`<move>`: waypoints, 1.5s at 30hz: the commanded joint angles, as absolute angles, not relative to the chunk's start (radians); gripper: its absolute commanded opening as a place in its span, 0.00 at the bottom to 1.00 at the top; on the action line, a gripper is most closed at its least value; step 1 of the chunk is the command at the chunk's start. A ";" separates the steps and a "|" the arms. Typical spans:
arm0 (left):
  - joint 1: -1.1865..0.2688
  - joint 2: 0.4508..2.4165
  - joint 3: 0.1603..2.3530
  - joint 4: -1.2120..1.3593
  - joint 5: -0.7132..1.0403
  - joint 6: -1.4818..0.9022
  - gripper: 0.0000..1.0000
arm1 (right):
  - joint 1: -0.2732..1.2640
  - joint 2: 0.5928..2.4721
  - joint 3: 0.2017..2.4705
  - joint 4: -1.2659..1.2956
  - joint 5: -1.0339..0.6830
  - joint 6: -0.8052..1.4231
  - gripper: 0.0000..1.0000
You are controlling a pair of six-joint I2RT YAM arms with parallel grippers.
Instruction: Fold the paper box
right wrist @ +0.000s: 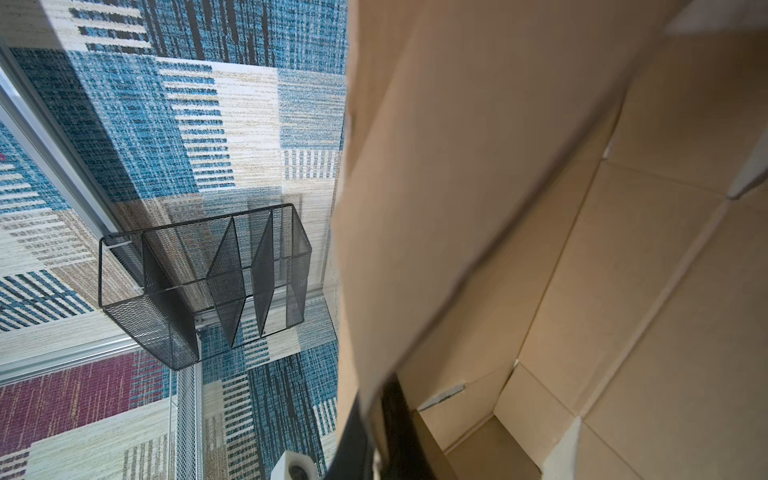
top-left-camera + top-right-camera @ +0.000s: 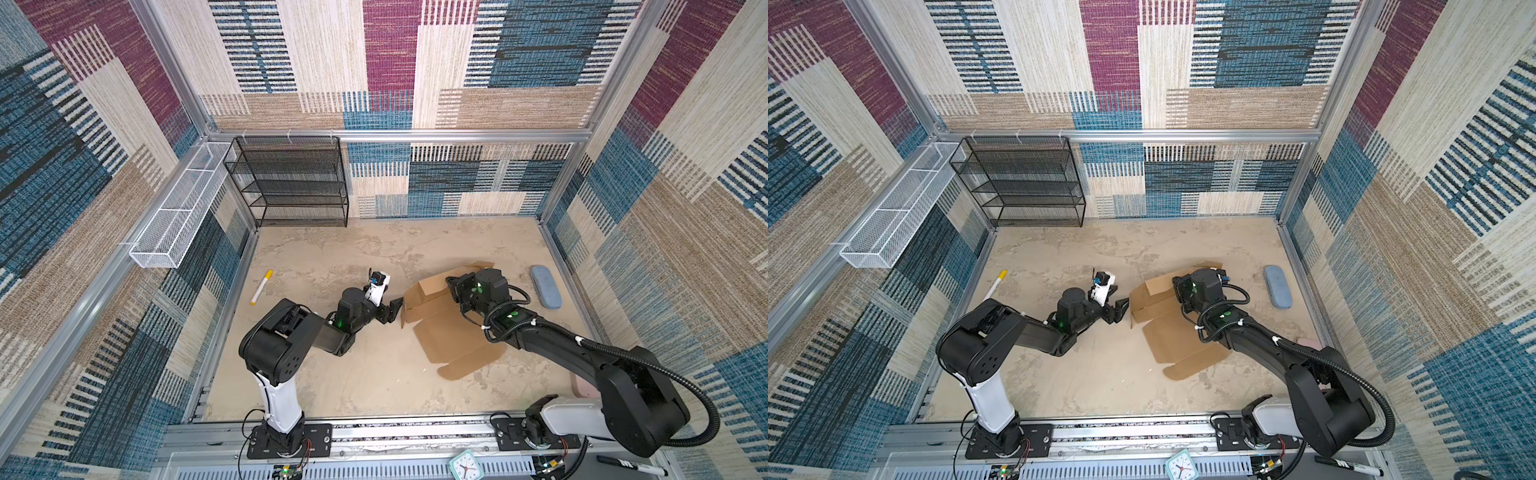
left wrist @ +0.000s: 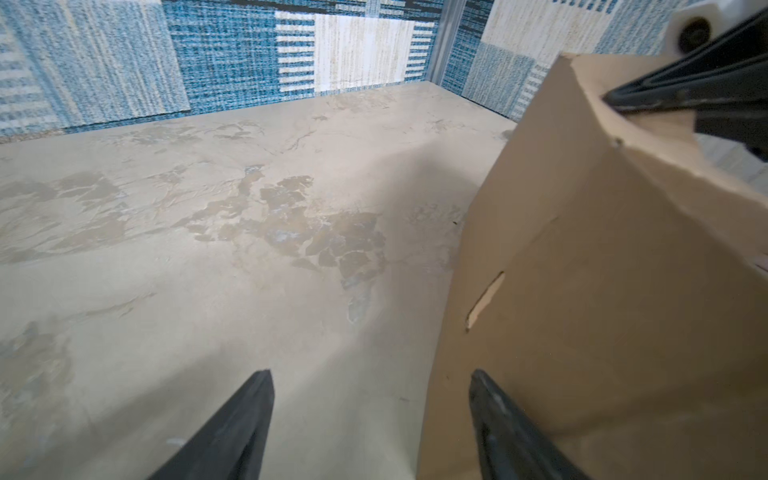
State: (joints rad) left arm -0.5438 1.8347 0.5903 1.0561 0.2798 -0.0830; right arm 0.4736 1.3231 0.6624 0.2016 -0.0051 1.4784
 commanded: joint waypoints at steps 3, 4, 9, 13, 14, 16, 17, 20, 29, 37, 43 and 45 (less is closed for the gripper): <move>-0.580 1.827 0.586 1.025 0.350 -0.038 0.77 | 0.477 1.329 0.654 0.076 -0.041 1.477 0.09; -0.581 1.824 0.582 1.023 0.346 -0.040 0.77 | 0.477 1.328 0.654 0.076 -0.041 1.477 0.09; -0.584 1.804 0.563 1.027 0.338 -0.071 0.77 | 0.477 1.318 0.644 0.077 -0.040 1.476 0.09; -0.592 1.766 0.539 1.027 0.336 -0.113 0.76 | 0.477 1.311 0.638 0.074 -0.033 1.471 0.09; -0.593 1.753 0.532 1.024 0.342 -0.127 0.76 | 0.477 1.309 0.635 0.077 -0.031 1.471 0.09; -0.595 1.730 0.517 1.017 0.343 -0.155 0.76 | 0.477 1.306 0.635 0.079 -0.029 1.471 0.09; -0.596 1.722 0.508 1.016 0.353 -0.167 0.76 | 0.477 1.308 0.634 0.078 -0.028 1.471 0.09; -0.598 1.723 0.497 1.020 0.384 -0.195 0.76 | 0.477 1.311 0.634 0.084 -0.034 1.472 0.08; -0.604 1.714 0.489 1.011 0.463 -0.215 0.75 | 0.477 1.308 0.638 0.077 -0.027 1.473 0.08; -0.614 1.647 0.466 1.008 0.403 -0.299 0.75 | 0.483 1.297 0.637 0.067 -0.021 1.474 0.08; -0.614 1.556 0.391 1.064 0.313 -0.512 0.76 | 0.485 1.287 0.641 0.053 -0.005 1.470 0.08; -0.614 1.514 0.367 1.060 0.293 -0.587 0.83 | 0.485 1.288 0.641 0.050 -0.005 1.467 0.08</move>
